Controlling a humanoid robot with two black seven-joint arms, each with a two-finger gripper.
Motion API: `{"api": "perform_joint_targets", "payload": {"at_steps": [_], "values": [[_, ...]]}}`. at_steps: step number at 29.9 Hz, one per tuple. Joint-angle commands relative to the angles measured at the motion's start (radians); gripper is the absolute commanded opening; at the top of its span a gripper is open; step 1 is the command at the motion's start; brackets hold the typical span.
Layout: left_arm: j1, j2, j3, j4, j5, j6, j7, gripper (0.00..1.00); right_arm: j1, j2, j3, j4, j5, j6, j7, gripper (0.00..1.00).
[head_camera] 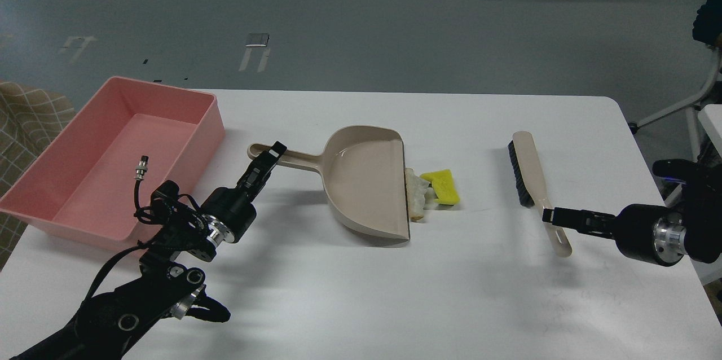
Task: Sweep and dump garbage into bin
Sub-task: 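Reach the right gripper to the wooden brush handle and grasp it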
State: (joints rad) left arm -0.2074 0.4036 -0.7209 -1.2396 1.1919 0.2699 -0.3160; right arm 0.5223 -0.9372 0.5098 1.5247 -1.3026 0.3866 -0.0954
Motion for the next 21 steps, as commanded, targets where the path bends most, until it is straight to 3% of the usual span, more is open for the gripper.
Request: {"api": "perform_joint_targets", "payload": {"at_steps": [1,21], "values": [[0.0,0.0,-0.002,0.0,0.0,0.0,0.0,0.0,-0.011,0.021,0.0,-0.003,-0.004,-0.002,-0.007,0.8],[0.0,0.0,-0.002,-0.001,0.0,0.0,0.0,0.0,0.004,0.041,0.001,-0.003,-0.007,-0.002,-0.02,0.79]]}}
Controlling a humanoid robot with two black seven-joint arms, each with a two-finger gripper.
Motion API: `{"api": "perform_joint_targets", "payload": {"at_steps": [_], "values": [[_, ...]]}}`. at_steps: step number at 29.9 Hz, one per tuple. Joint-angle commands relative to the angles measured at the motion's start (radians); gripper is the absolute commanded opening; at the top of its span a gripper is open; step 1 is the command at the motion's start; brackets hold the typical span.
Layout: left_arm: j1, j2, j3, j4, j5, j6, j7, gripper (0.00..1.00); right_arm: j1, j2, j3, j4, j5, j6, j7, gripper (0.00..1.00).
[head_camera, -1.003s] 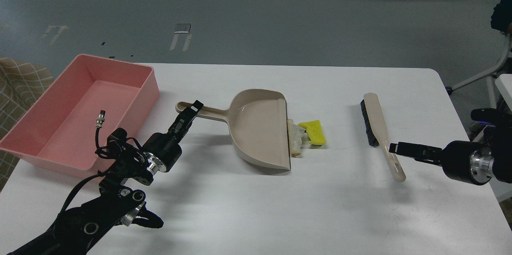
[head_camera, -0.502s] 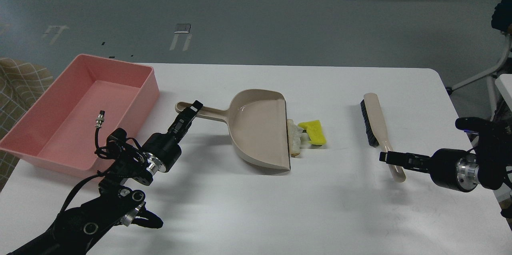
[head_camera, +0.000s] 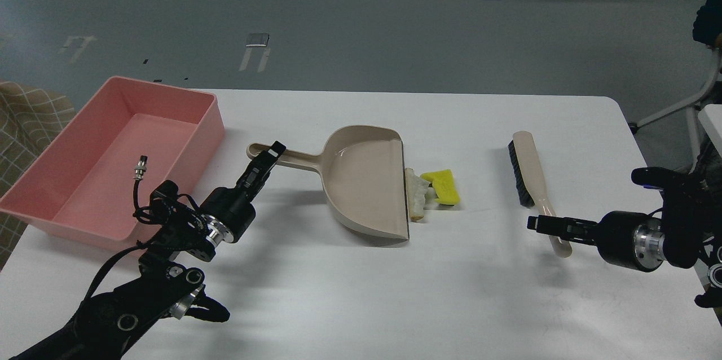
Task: Sweep and dump garbage into bin
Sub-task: 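Reach the right gripper to the wooden brush handle and grasp it, then sweep the sponge and debris into the dustpan with the brush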
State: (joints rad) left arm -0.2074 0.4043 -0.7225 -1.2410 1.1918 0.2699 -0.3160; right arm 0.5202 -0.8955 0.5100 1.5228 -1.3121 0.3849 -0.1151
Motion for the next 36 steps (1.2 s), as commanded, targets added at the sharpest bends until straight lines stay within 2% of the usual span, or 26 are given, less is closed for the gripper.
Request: {"api": "perform_joint_targets", "payload": {"at_steps": [1,4,7,16,19,20,23,26,36], "values": [[0.0,-0.002,0.0,0.0,0.0,0.0,0.0,0.0,0.007,0.0,0.001,-0.001,0.001,0.0,0.0,0.79],[0.0,-0.002,0.0,0.0,0.0,0.0,0.0,0.0,0.011,0.001,0.001,-0.001,0.001,0.0,0.0,0.78],[0.0,-0.002,0.0,0.0,0.0,0.002,0.0,0.0,0.011,0.003,0.001,0.0,0.001,0.0,0.0,0.67],[0.0,-0.002,0.0,0.0,0.0,0.003,-0.003,0.0,0.009,0.0,0.001,0.004,0.002,0.002,0.0,0.54],[0.0,-0.005,0.0,0.0,0.002,0.005,-0.003,0.0,0.009,-0.003,0.001,0.014,0.004,0.008,-0.026,0.36],[0.0,-0.004,0.0,-0.003,0.002,0.005,-0.003,0.0,0.009,-0.005,0.001,0.022,0.004,0.009,-0.046,0.21],[0.0,-0.002,0.0,-0.006,0.002,0.005,-0.002,0.0,0.007,-0.005,0.002,0.025,0.005,0.009,-0.075,0.1],[0.0,-0.001,0.0,-0.006,0.002,0.005,-0.003,0.0,0.007,-0.005,0.004,0.027,0.005,0.009,-0.078,0.0],[0.002,0.002,0.0,-0.011,0.002,0.005,-0.003,0.0,0.024,-0.01,0.067,0.063,0.007,0.014,-0.089,0.0]]}}
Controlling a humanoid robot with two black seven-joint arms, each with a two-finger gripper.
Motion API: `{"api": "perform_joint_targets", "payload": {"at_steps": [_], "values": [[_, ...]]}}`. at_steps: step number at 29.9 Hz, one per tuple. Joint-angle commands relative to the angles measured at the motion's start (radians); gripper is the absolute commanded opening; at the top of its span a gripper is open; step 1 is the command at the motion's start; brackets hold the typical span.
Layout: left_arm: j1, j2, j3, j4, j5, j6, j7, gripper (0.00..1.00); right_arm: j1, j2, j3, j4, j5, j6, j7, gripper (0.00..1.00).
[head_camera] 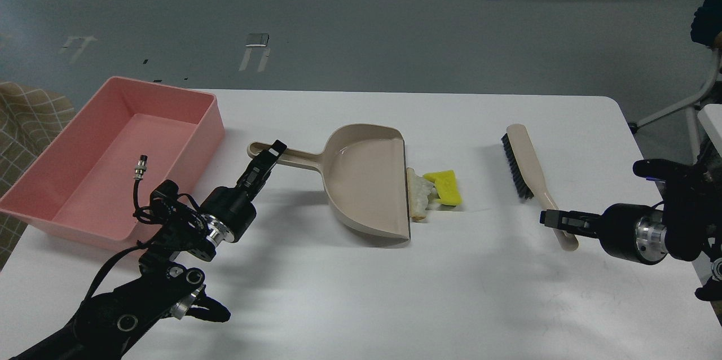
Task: Sweep and dump garbage into bin
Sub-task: 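Sweep the sponge and debris into the dustpan with the brush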
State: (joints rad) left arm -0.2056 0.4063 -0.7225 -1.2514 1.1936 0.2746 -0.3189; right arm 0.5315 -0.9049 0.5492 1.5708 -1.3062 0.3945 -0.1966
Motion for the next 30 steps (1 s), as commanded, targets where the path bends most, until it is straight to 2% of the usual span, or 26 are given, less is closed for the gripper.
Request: {"api": "perform_joint_targets", "payload": {"at_steps": [1,8,23,30], "values": [[0.0,0.0,0.0,0.0,0.0,0.0,0.0,0.0,0.027,0.001,0.031,0.02,0.002,0.009,-0.017,0.0],[0.005,0.002,0.003,0.0,0.004,0.0,-0.003,0.0,0.038,0.03,0.026,0.023,0.004,0.094,-0.024,0.0],[0.002,0.043,0.074,0.001,0.014,0.0,-0.005,0.0,0.033,0.092,0.02,0.037,0.007,0.094,-0.023,0.0],[0.0,0.045,0.072,0.001,0.014,0.0,-0.005,0.0,0.022,0.173,0.018,0.037,0.012,0.094,-0.023,0.0]]}}
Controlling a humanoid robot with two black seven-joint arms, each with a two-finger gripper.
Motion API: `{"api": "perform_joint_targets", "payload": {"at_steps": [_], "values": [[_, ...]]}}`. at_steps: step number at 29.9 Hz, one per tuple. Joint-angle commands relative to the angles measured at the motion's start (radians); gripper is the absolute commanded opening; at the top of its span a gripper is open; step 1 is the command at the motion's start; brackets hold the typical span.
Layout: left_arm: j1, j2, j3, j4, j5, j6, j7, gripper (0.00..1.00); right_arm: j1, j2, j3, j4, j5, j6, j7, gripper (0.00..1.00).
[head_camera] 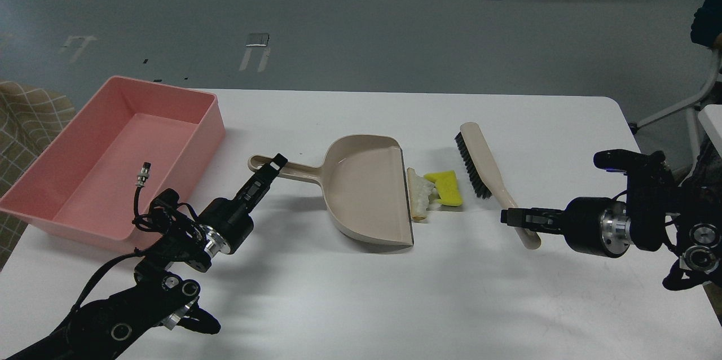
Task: Sweep and dump garbage into bin
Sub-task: 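Sweep the sponge and debris into the dustpan with the brush, then lift the brush away from the dustpan with the right gripper, then raise the dustpan over the pink bin and tip it with the left gripper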
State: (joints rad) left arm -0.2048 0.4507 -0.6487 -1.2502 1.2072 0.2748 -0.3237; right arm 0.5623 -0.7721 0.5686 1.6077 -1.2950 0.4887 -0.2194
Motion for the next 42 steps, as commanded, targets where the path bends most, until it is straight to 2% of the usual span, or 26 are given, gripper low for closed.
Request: {"api": "perform_joint_targets", "payload": {"at_steps": [1,12,22,30,34,37,42], "values": [[-0.001,0.0,-0.002,0.0,0.0,0.0,0.0,0.0,-0.01,0.049,-0.001,0.0,0.0,0.0,0.0,0.0],[0.004,0.002,-0.002,-0.002,0.0,0.0,0.0,0.0,-0.059,0.187,0.024,0.004,0.022,0.0,0.0,0.0],[-0.001,-0.003,-0.003,-0.002,-0.006,0.0,0.0,0.0,-0.047,0.197,0.132,0.043,0.028,0.0,-0.002,0.0],[-0.005,-0.01,-0.023,-0.002,-0.139,-0.005,0.0,0.0,-0.056,0.068,0.261,0.046,0.065,0.0,-0.002,0.0],[-0.05,0.002,-0.025,-0.002,-0.277,-0.005,-0.002,0.0,-0.148,-0.09,0.301,0.046,0.1,0.0,0.006,0.0],[-0.079,0.031,-0.046,-0.003,-0.317,-0.008,0.0,0.0,-0.22,-0.163,0.338,0.04,0.111,0.0,0.015,0.0],[-0.114,0.062,-0.104,-0.015,-0.363,-0.035,0.005,0.0,-0.321,-0.191,0.393,0.037,0.111,0.0,0.023,0.0]]}}
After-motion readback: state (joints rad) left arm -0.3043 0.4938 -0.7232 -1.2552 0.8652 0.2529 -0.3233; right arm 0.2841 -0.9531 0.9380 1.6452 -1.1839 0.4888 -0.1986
